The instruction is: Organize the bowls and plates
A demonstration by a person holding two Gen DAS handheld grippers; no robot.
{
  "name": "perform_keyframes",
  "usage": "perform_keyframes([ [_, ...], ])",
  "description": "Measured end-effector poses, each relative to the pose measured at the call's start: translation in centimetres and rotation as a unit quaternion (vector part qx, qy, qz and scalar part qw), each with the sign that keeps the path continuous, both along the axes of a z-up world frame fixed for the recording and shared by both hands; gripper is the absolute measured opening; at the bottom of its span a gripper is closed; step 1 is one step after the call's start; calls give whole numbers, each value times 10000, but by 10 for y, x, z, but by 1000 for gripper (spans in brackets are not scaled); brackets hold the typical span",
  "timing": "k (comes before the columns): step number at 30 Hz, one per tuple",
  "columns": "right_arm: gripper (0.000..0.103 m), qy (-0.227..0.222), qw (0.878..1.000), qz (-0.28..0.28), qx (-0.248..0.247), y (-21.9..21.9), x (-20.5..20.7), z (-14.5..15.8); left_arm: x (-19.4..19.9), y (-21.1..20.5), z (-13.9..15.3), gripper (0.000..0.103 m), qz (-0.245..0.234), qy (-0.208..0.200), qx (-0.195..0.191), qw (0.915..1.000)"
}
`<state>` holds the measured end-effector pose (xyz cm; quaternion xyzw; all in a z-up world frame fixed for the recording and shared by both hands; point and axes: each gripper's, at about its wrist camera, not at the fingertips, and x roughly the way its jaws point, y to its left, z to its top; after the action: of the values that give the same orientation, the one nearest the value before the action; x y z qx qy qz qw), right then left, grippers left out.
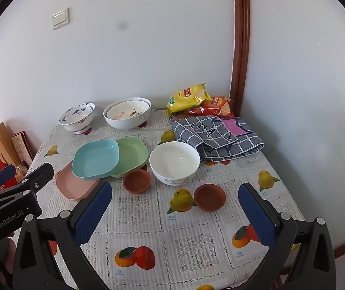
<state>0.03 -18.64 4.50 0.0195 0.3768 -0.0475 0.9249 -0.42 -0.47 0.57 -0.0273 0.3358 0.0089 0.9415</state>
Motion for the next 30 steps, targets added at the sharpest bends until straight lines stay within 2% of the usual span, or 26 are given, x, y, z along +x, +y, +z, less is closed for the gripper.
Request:
perform_keyframes([
  [30,103,-19,10000,-16,-11,1,-4,0,-4,1,-4,103,-8,-32,-3,10000],
])
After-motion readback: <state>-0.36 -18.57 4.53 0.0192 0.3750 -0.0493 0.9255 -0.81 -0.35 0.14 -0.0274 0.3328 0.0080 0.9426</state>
